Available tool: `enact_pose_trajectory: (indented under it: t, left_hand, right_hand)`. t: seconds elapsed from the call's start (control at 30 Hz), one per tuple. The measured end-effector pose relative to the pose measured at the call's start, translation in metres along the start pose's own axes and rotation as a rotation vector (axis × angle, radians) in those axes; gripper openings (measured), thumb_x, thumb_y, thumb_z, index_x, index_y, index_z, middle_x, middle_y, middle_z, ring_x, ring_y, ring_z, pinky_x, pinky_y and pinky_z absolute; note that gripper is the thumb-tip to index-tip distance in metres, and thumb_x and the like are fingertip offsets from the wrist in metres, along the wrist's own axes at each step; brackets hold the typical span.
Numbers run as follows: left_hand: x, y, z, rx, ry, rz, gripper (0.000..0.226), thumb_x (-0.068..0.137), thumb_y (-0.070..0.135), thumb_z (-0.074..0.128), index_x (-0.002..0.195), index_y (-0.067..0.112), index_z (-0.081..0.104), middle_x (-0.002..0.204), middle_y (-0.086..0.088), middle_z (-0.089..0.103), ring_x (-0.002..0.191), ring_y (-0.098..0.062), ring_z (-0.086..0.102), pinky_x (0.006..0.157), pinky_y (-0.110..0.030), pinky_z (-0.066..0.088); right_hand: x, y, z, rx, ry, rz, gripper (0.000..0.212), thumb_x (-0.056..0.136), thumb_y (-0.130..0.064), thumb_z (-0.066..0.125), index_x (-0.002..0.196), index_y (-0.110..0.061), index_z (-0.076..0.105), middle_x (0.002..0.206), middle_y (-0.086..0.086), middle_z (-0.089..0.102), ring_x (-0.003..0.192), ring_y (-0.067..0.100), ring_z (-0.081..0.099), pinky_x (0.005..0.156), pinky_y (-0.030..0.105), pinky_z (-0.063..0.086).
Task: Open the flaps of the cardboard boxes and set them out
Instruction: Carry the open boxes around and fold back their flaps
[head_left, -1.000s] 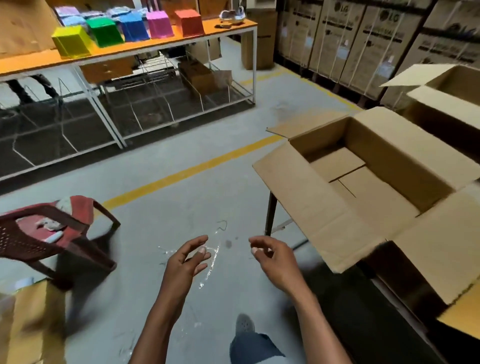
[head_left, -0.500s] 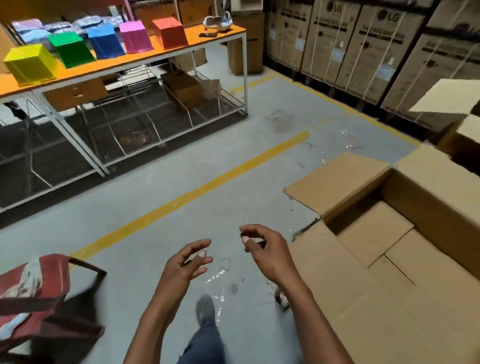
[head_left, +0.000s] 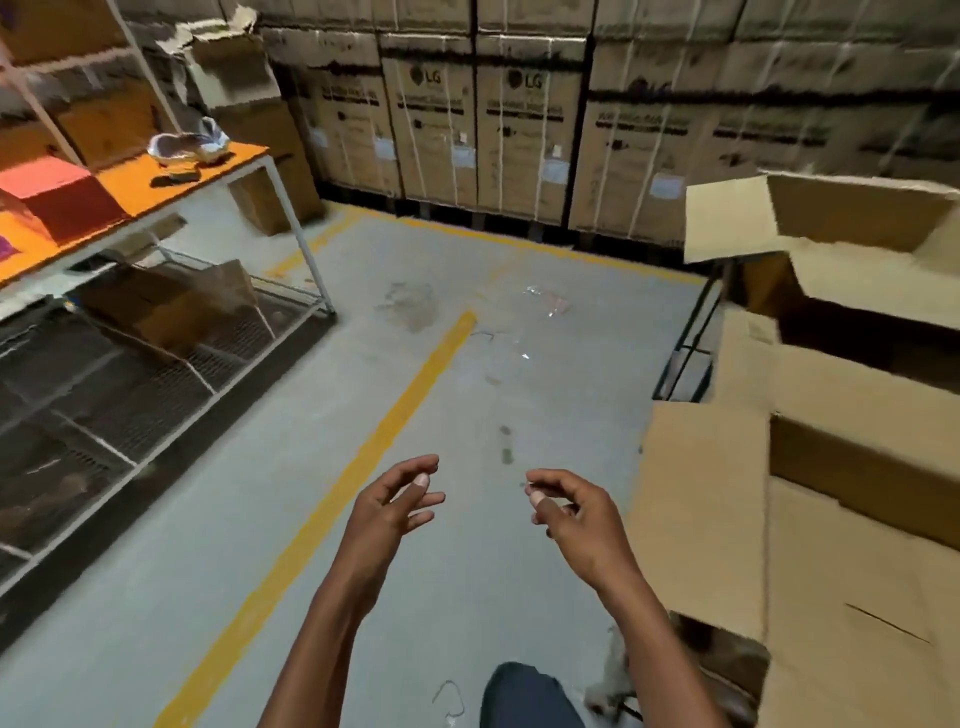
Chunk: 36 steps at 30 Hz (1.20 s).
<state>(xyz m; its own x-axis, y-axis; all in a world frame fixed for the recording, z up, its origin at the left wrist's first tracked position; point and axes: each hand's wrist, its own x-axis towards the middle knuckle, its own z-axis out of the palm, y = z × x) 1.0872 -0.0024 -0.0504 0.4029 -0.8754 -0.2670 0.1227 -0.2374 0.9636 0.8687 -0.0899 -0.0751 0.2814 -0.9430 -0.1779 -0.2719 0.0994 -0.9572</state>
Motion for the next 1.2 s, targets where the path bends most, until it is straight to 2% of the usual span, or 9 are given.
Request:
enact_pose_trajectory:
  t: [0.17, 0.27, 0.37, 0.53, 0.73, 0.87, 1.0, 1.07, 1.2]
  left_hand:
    - [0.118, 0.033, 0.029, 0.056, -0.208, 0.026, 0.023, 0.101, 0.02, 0.056, 0.118, 0.025, 0.072, 0.125, 0.009, 0.069, 0.105, -0.02, 0.072, 0.097, -0.041, 0.053]
    - [0.186, 0.048, 0.043, 0.068, -0.268, 0.043, 0.024, 0.101, 0.022, 0.056, 0.118, 0.025, 0.072, 0.124, 0.01, 0.069, 0.106, -0.019, 0.072, 0.098, -0.042, 0.052]
    - [0.245, 0.061, 0.049, 0.074, -0.298, 0.023, 0.024, 0.1, 0.023, 0.056, 0.118, 0.025, 0.072, 0.123, 0.011, 0.069, 0.107, -0.019, 0.071, 0.098, -0.042, 0.051]
    - [0.351, 0.085, 0.063, 0.079, -0.306, -0.017, 0.024, 0.101, 0.022, 0.056, 0.119, 0.024, 0.072, 0.126, 0.009, 0.069, 0.106, -0.019, 0.072, 0.097, -0.041, 0.051]
    - [0.469, 0.113, 0.104, 0.075, -0.424, -0.048, 0.024, 0.101, 0.022, 0.056, 0.119, 0.022, 0.071, 0.125, 0.008, 0.069, 0.107, -0.021, 0.072, 0.091, -0.035, 0.052]
    - [0.571, 0.134, 0.148, 0.087, -0.521, -0.042, 0.024, 0.101, 0.021, 0.055, 0.119, 0.022, 0.071, 0.125, 0.007, 0.069, 0.107, -0.022, 0.071, 0.093, -0.037, 0.052]
    - [0.669, 0.17, 0.205, 0.127, -0.703, 0.003, 0.024, 0.102, 0.021, 0.055, 0.117, 0.025, 0.073, 0.123, 0.008, 0.07, 0.106, -0.02, 0.072, 0.093, -0.036, 0.052]
    - [0.702, 0.193, 0.236, 0.172, -0.79, 0.006, 0.023, 0.101, 0.021, 0.055, 0.114, 0.027, 0.074, 0.122, 0.008, 0.071, 0.105, -0.019, 0.072, 0.093, -0.037, 0.052]
    - [0.764, 0.231, 0.307, 0.254, -0.975, 0.044, 0.023, 0.102, 0.023, 0.055, 0.116, 0.028, 0.073, 0.124, 0.011, 0.07, 0.105, -0.017, 0.072, 0.094, -0.037, 0.053]
  right_hand:
    - [0.087, -0.008, 0.002, 0.017, 0.176, 0.025, 0.019, 0.094, -0.019, 0.066, 0.106, -0.033, 0.072, 0.098, -0.011, 0.074, 0.076, 0.011, 0.07, 0.073, 0.024, 0.056]
    - [0.153, -0.01, 0.001, 0.022, 0.268, 0.031, 0.02, 0.093, -0.02, 0.066, 0.102, -0.037, 0.072, 0.095, -0.017, 0.073, 0.079, 0.011, 0.069, 0.075, 0.022, 0.055]
    - [0.214, -0.019, 0.002, 0.03, 0.293, 0.091, 0.019, 0.094, -0.021, 0.064, 0.102, -0.037, 0.072, 0.095, -0.02, 0.071, 0.078, 0.014, 0.069, 0.07, 0.016, 0.052]
    - [0.319, -0.038, -0.005, -0.069, 0.27, 0.113, 0.022, 0.093, -0.022, 0.063, 0.107, -0.039, 0.069, 0.096, -0.035, 0.065, 0.086, 0.002, 0.064, 0.073, 0.011, 0.047]
    - [0.42, -0.048, -0.03, -0.091, 0.369, 0.152, 0.023, 0.092, -0.021, 0.065, 0.108, -0.038, 0.07, 0.097, -0.029, 0.067, 0.095, 0.002, 0.065, 0.075, 0.01, 0.047]
    - [0.495, -0.046, -0.056, -0.055, 0.514, 0.166, 0.022, 0.093, -0.02, 0.065, 0.107, -0.035, 0.071, 0.102, -0.02, 0.071, 0.097, -0.003, 0.063, 0.081, 0.013, 0.049]
    - [0.569, -0.048, -0.083, -0.013, 0.687, 0.226, 0.022, 0.093, -0.017, 0.065, 0.107, -0.033, 0.071, 0.104, -0.019, 0.07, 0.098, -0.008, 0.062, 0.087, 0.022, 0.054]
    - [0.593, -0.058, -0.094, 0.031, 0.769, 0.26, 0.022, 0.094, -0.015, 0.065, 0.108, -0.031, 0.07, 0.107, -0.018, 0.069, 0.099, -0.011, 0.06, 0.086, 0.016, 0.051]
    - [0.639, -0.073, -0.125, 0.097, 0.958, 0.296, 0.022, 0.093, -0.014, 0.066, 0.108, -0.029, 0.071, 0.106, -0.015, 0.07, 0.097, -0.002, 0.065, 0.087, 0.021, 0.053]
